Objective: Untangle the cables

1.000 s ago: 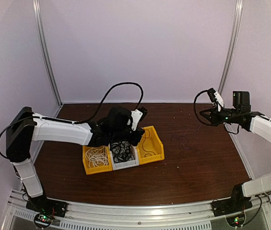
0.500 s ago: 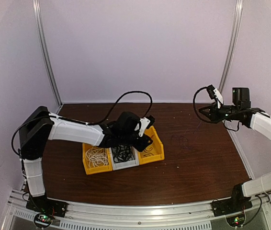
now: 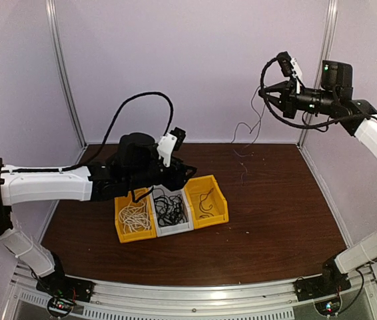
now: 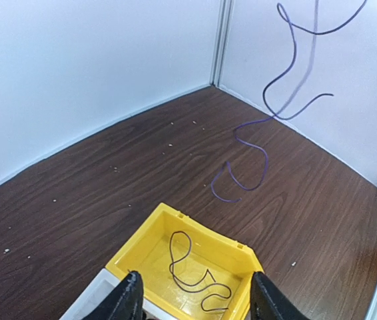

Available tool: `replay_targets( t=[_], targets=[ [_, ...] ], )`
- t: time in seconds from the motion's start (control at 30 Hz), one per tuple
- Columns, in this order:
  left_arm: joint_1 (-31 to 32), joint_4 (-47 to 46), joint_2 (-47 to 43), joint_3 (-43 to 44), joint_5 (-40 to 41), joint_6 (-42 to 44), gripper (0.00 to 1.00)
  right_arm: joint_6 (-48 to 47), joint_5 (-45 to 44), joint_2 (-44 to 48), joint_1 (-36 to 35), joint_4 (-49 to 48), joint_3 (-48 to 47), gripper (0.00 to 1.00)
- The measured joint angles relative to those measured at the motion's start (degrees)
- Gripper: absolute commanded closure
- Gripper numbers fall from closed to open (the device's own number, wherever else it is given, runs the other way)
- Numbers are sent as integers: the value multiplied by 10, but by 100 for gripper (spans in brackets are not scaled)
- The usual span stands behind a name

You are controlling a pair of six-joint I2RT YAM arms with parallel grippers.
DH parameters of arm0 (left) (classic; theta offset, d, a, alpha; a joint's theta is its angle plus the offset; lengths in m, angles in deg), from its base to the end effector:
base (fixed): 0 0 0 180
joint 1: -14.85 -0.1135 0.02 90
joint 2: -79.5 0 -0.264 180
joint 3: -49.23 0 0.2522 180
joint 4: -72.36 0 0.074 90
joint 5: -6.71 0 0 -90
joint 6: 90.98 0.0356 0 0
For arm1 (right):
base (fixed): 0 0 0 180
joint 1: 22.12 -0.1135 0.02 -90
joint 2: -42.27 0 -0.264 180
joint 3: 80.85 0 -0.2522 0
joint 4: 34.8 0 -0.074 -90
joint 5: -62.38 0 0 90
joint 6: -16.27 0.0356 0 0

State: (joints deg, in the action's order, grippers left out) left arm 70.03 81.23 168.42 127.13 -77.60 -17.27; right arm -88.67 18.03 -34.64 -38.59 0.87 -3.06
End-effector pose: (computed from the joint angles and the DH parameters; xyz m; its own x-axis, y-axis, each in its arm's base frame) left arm 0.2116 -0.2980 0.2920 -0.4007 0.0872 -0.9121 0.6785 0.6972 -0.2314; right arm 0.2666 0.1054 0.4606 0.0582 -0.1707 -0.9836 -0.8877 0.4419 -0.1292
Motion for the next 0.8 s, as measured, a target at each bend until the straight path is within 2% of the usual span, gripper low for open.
replay_targets(
  t=[0.23,0.37,0.5,0.8],
  targets=[
    [0,-15,-99,-90,69,-10,43,14,-4,-52,-101,36,-136,100],
    [0,-11,-153,-128,104,-19,43,17,-5,-74,-135,47,-176,100],
    [0,-11,-195,-150,130,-28,43,16,-11,-85,-151,49,-171,100],
    [0,-4,-275,-198,175,-40,42,-2,-51,-120,-153,47,-95,100]
  ],
)
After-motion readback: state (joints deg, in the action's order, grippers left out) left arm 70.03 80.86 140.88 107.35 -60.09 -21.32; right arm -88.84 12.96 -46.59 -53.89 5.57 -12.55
